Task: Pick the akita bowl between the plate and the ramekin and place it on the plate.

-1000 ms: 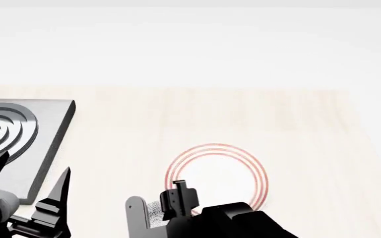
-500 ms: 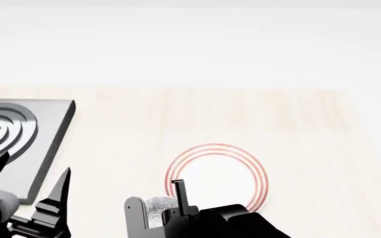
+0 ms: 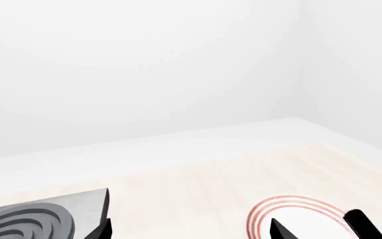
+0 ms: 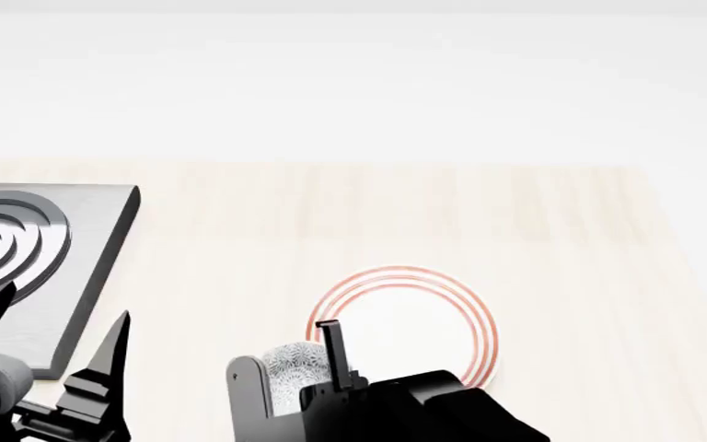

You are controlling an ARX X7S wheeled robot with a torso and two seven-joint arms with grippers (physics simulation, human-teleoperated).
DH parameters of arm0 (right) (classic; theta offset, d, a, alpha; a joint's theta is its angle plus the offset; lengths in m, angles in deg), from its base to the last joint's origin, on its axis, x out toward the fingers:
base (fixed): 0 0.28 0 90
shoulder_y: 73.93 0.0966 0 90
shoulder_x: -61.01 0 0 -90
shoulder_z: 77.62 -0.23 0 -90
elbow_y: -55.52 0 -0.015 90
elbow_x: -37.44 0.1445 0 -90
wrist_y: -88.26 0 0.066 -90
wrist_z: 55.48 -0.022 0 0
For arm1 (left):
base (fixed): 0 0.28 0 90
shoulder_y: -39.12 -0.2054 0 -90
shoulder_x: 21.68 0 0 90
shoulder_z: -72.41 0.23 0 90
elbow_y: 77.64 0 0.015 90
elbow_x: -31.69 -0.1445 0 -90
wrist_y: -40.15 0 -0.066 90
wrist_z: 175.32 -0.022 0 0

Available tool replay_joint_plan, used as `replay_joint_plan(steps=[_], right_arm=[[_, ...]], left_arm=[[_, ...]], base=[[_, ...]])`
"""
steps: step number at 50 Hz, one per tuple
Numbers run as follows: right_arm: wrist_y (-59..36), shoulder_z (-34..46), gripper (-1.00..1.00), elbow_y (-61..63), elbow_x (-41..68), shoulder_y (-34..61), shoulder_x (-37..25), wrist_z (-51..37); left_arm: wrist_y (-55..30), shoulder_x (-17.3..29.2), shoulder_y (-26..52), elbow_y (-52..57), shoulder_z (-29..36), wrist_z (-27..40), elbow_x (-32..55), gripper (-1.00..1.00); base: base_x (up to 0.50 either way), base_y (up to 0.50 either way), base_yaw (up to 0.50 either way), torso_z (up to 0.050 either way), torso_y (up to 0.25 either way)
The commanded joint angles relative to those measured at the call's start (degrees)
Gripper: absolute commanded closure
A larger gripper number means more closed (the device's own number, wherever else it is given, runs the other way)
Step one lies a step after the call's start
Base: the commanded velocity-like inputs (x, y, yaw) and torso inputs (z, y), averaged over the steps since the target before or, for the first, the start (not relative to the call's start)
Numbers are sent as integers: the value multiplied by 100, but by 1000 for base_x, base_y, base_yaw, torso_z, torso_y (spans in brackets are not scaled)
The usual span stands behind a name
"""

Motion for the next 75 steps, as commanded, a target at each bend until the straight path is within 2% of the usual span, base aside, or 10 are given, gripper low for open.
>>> replay_joint_plan(steps=[1,13,28,40,60,75], right_arm=[[-561,-112,100,1031,-133,253,-402,55],[-1041,-251,100,1840,-220,548,-783,140],[-1211,-292,100,1693,-376,732,-1037,82],[-698,-372,100,304,-350,765,-675,-217],[1090,-440,100,-3196,-328,880,754,-1021],[2062,-332,100,-4743,-367,846,1457,-1234]], left_arm=[[-38,23,-21,89,6,35,39,-100],[-67,40,-29,176,45,60,56,-100],[-69,38,-39,163,97,76,51,-100],[-33,41,-45,139,141,43,51,-100],[193,98,-166,150,151,-99,56,-100],[248,114,-172,115,90,-118,125,-100]], base=[[0,0,0,0,0],[0,0,0,0,0],[0,0,0,0,0],[0,0,0,0,0],[0,0,0,0,1],[0,0,0,0,0]])
